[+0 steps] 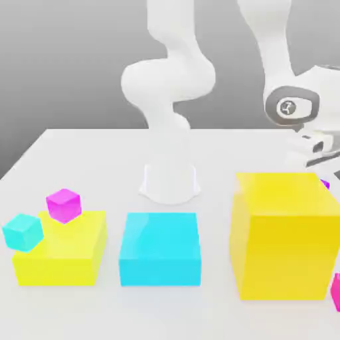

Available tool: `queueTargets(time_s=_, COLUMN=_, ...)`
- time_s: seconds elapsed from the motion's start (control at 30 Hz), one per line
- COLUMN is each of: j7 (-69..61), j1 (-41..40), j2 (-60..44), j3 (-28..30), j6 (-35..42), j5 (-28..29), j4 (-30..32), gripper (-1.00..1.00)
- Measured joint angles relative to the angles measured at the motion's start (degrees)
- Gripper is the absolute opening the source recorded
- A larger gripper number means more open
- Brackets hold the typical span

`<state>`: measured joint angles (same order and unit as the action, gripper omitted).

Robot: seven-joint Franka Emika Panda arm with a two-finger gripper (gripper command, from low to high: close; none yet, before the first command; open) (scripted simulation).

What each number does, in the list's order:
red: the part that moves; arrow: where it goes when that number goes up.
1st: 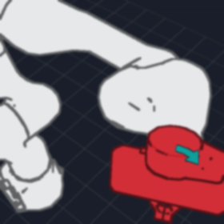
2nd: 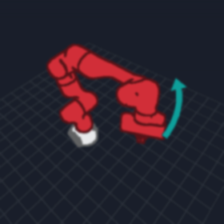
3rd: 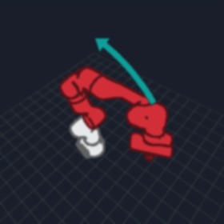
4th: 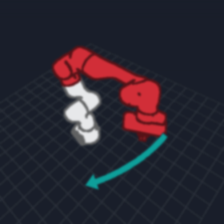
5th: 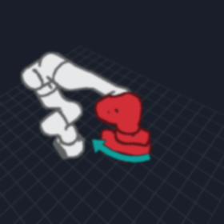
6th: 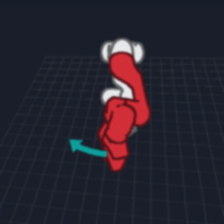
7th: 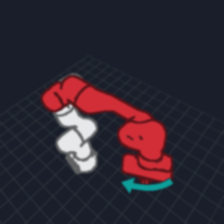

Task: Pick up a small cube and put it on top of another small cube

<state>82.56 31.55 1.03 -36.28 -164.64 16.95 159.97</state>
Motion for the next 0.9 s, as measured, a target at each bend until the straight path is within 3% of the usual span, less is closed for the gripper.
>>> queueTargets(time_s=0.27, j7=-22.7, j1=5.7, j2=5.4, j3=-0.2, j6=-0.6, j5=6.9, j4=0.1, gripper=-1.00)
queueTargets(time_s=0.9, j7=-68.3, j1=-4.6, j2=15.4, j3=21.3, j6=8.5, j5=19.6, j4=-5.0, gripper=-1.00)
